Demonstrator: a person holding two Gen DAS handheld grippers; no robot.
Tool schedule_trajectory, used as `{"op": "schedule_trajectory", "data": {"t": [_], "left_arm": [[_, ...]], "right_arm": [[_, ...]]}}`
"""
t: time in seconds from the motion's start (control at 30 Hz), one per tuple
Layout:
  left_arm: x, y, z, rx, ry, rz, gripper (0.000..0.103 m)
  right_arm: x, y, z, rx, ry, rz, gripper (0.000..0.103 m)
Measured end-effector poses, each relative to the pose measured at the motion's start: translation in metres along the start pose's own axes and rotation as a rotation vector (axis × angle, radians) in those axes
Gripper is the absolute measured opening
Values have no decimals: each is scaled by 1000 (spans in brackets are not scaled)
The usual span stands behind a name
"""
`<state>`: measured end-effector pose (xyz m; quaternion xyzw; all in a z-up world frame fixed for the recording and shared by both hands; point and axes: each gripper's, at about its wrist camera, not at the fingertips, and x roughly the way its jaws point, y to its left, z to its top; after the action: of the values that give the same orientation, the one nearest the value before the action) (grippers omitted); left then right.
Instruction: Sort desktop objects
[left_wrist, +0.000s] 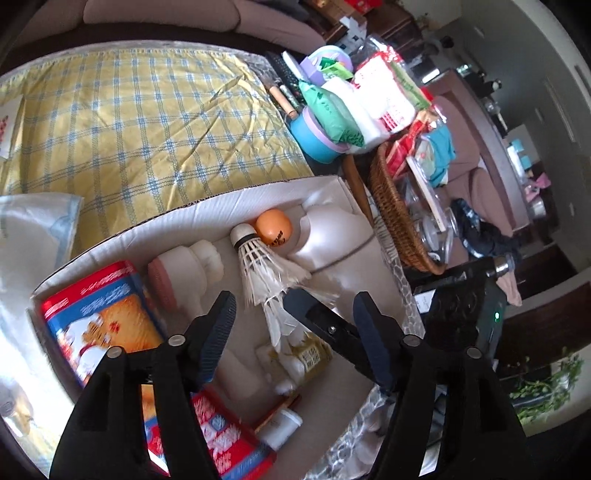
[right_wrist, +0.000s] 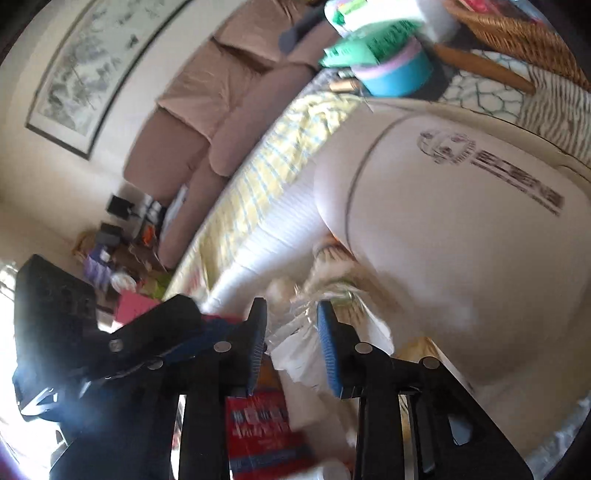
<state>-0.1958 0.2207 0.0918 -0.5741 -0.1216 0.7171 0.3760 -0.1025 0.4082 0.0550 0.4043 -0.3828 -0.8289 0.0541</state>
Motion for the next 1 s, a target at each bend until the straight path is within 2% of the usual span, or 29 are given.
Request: {"op": "schedule_trajectory", "data": {"t": [0.07,0.13,0.23,0.33,0.43,0.53,0.63,0.73,0.8,0.9,1.0], "left_arm": [[-9,-5,-5,34,-9,12,69],[-14,-9,-9,57,-13,32,69],[-14,-12,-17,61,0,25,69],[-13,-14,-24,47,8,6,69],[-16,-12,-27,18,3,-13,69],[-24,-10,-27,15,-3,-13,69],[-35,-7,-27,25,-22,-5,73],[-37,-1,-26,28,-21,-5,74],[-35,2,-28,21,-14,-16,74],[-32,1,-32,30,-3,-39,74],[-29,-3,-35,49,7,-53,74]], "right_arm": [[-19,5,-3,-87,7,-49,36],[-34,8,-11,-134,3,-50,41],[-44,11,-18,-197,40,-68,42],[-35,20,-27,-277,121,-98,41],[-1,33,-28,-339,198,-135,41],[31,37,-25,-386,263,-208,37],[43,52,-27,-509,269,-265,36],[50,53,-26,-543,314,-311,36],[45,50,-22,-525,325,-303,36],[10,53,-21,-516,285,-229,37],[-13,49,-24,-542,270,-250,44]]}}
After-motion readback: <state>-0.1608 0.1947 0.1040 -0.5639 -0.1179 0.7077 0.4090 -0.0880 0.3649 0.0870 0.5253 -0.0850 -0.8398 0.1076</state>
